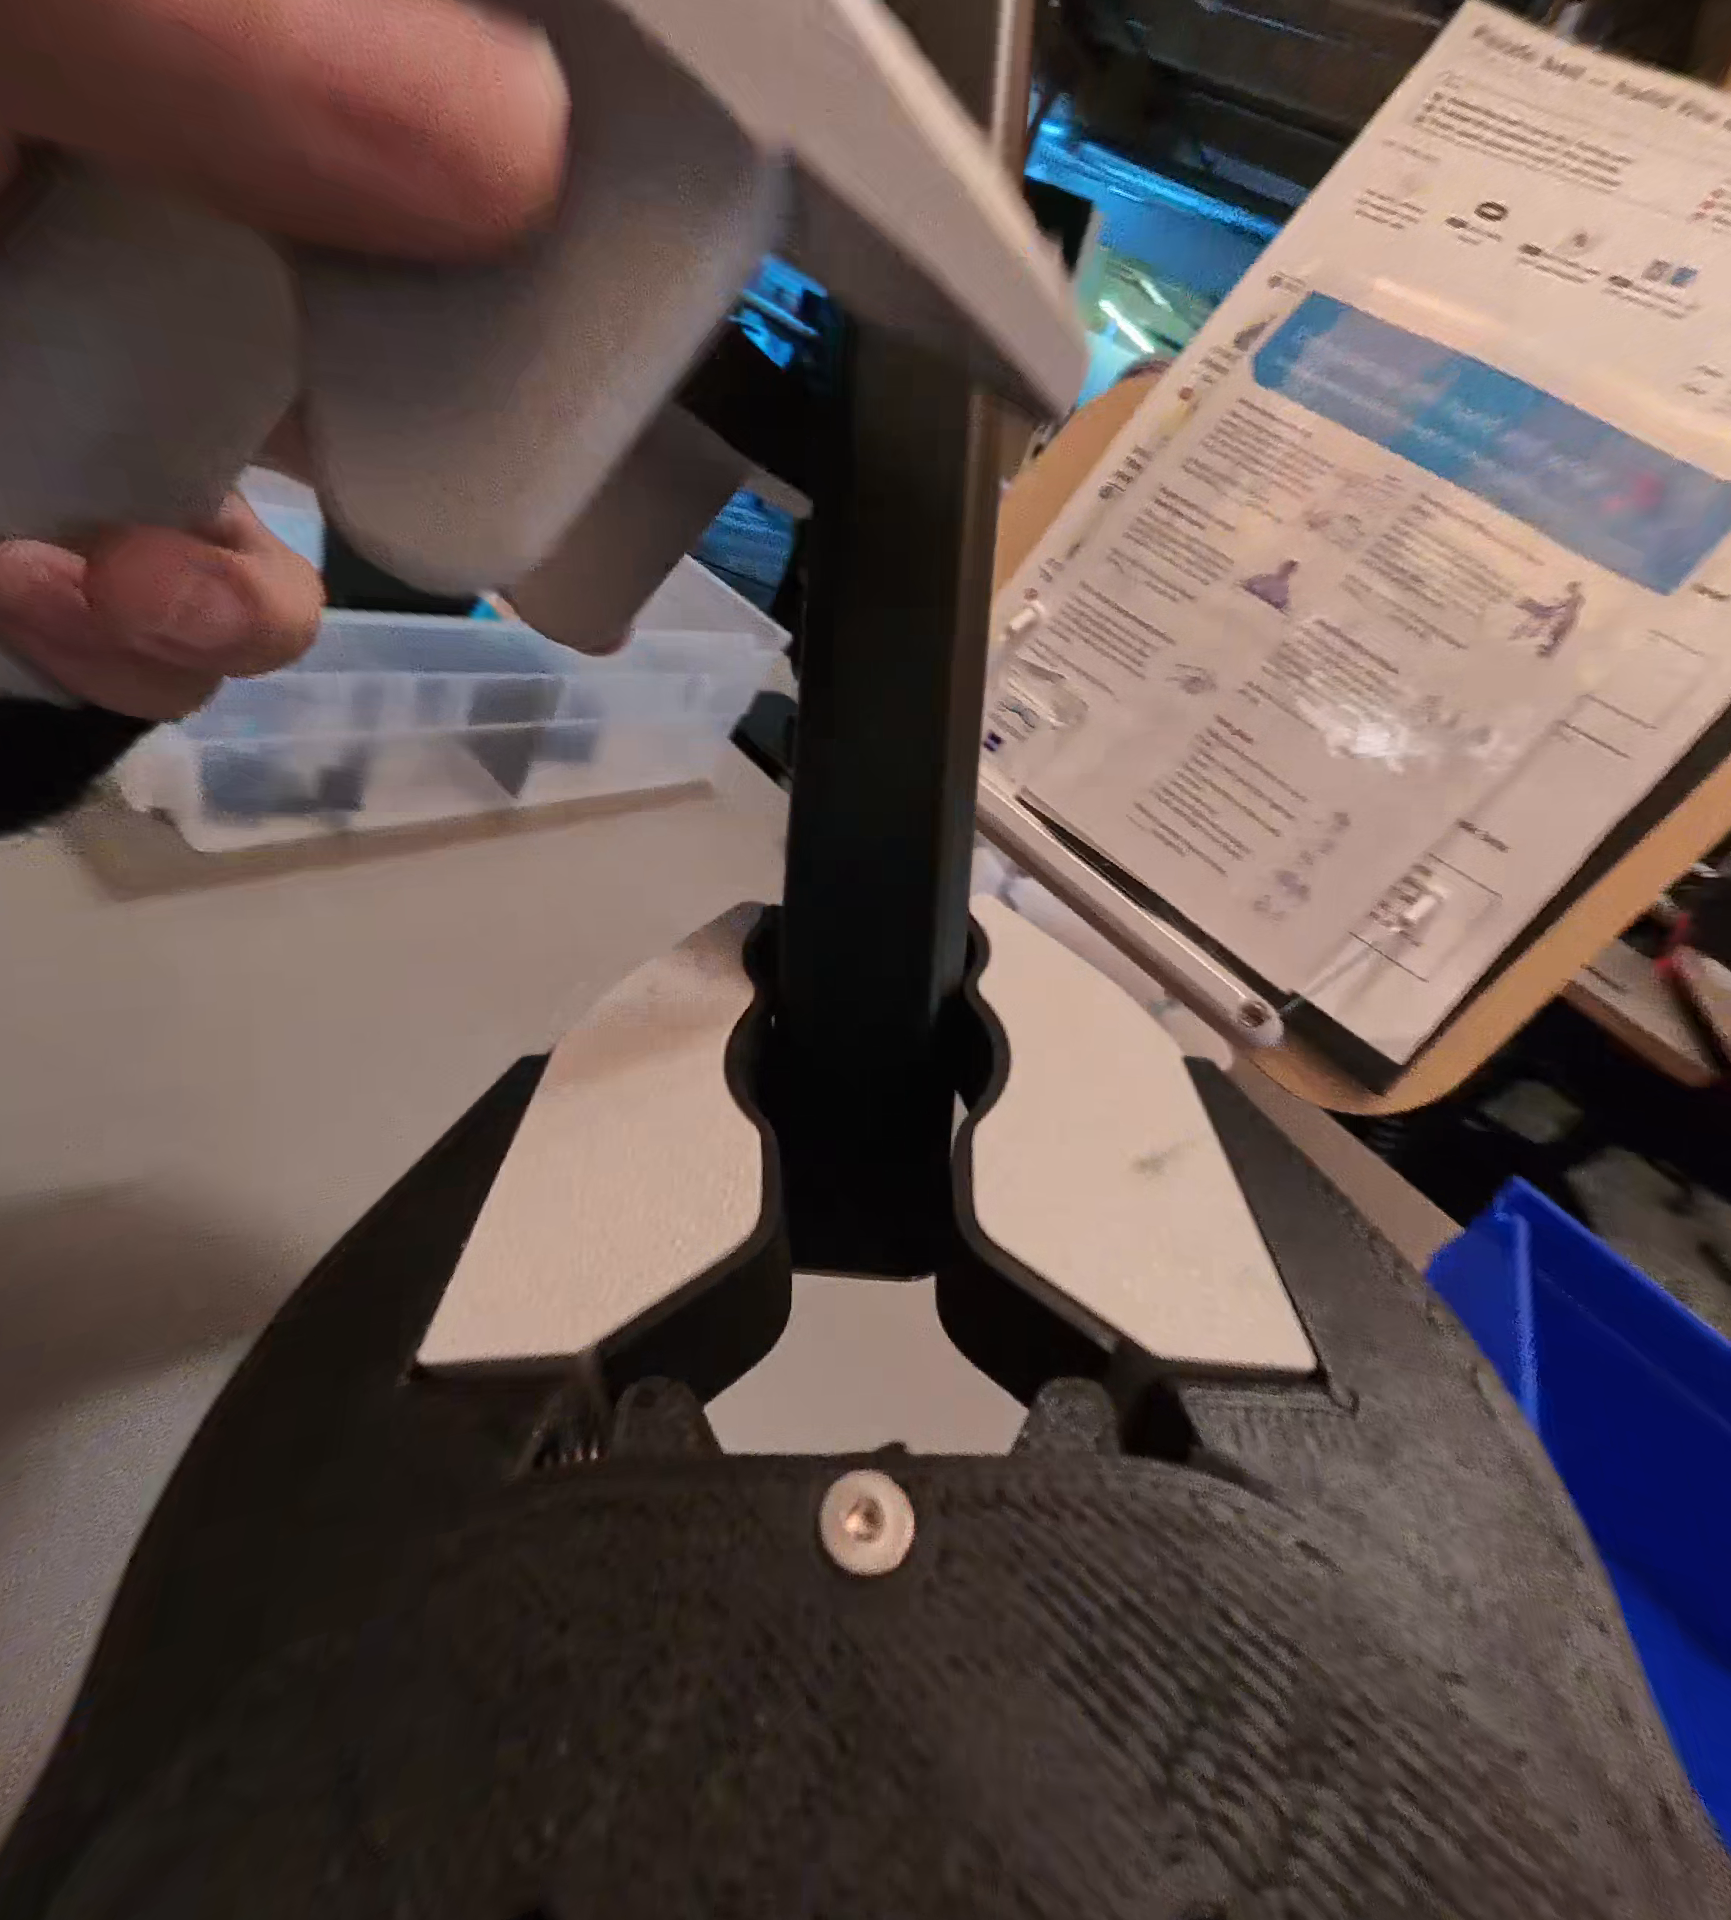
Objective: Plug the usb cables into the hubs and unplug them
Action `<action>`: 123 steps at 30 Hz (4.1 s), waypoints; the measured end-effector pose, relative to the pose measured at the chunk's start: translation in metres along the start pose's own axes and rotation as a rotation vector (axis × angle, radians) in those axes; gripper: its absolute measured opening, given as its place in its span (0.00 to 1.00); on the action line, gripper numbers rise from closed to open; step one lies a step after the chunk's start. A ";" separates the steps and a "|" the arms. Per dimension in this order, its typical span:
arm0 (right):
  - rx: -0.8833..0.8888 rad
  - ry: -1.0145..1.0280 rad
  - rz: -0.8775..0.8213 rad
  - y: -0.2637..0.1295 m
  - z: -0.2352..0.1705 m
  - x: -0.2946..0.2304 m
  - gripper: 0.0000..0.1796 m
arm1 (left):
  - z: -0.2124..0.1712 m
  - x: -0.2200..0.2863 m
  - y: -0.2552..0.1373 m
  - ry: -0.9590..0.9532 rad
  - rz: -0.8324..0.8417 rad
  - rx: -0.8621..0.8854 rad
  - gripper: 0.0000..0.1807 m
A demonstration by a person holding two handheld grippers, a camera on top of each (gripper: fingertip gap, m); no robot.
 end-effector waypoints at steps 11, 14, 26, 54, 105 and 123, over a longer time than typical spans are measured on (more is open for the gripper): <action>-0.015 -0.114 0.004 -0.005 -0.011 -0.011 0.24 | -0.019 -0.029 0.001 0.003 -0.192 0.011 0.32; 0.069 -0.012 0.059 -0.007 -0.005 -0.007 0.39 | -0.011 -0.021 -0.002 0.093 -0.244 0.000 0.32; 0.213 0.464 0.680 -0.002 0.012 0.002 0.53 | -0.024 0.009 0.001 0.479 -0.500 -0.134 0.32; 0.053 0.175 0.820 -0.014 -0.013 -0.013 0.38 | -0.015 0.016 -0.003 0.759 -0.616 -0.478 0.52; 0.120 0.252 0.625 -0.005 -0.035 -0.023 0.42 | -0.030 0.056 0.035 1.116 -0.460 -1.021 0.40; 0.228 0.455 0.530 -0.018 -0.023 0.049 0.42 | 0.043 0.044 0.001 0.799 -0.345 -0.482 0.44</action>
Point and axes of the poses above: each gripper's, where its closed fingertips meet, y out along the fingers, z out of its top, x = y × z across the jaws, the point moved 9 cm from there along -y, back along the fingers, and after that the axes turned 4 degrees about -y, right-handed, at the moved point
